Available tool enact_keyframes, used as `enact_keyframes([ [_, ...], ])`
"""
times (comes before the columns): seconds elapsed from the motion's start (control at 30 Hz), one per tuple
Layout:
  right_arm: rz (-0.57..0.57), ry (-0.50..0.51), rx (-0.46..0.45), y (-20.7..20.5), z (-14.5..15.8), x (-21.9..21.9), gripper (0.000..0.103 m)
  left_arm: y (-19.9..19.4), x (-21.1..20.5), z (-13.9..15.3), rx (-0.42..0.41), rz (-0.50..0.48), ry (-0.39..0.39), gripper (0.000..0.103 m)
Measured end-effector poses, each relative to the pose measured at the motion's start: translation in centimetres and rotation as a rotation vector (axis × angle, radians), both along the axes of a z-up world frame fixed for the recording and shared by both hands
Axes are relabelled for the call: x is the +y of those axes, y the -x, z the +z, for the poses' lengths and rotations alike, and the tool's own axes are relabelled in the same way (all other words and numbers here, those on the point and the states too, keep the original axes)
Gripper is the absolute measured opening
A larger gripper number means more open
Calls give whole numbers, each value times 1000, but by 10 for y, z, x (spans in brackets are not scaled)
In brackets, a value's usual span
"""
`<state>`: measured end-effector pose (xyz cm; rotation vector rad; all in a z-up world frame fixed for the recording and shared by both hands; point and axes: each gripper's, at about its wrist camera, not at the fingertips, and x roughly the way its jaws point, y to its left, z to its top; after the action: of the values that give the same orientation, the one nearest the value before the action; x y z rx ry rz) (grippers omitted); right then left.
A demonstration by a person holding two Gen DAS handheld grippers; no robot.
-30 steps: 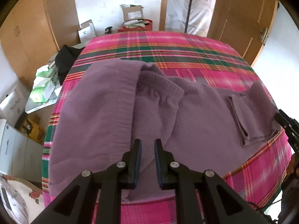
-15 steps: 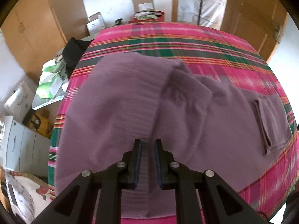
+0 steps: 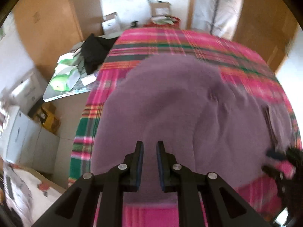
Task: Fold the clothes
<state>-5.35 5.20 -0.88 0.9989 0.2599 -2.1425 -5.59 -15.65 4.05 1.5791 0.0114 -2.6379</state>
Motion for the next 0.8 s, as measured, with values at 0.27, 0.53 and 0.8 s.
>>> enact_keyframes([
  [0.27,80,-6,-16,1,-9,-27,51,-31,-1,-8,-10,-78,-47,14],
  [0.53,17,103,-106,43,-1,-43,51,-44,10,-13,11,-156,75,14],
  [0.8,-34,227,-277,96,-8,-59,51,-46,-14,-16,29,-112,120,14],
])
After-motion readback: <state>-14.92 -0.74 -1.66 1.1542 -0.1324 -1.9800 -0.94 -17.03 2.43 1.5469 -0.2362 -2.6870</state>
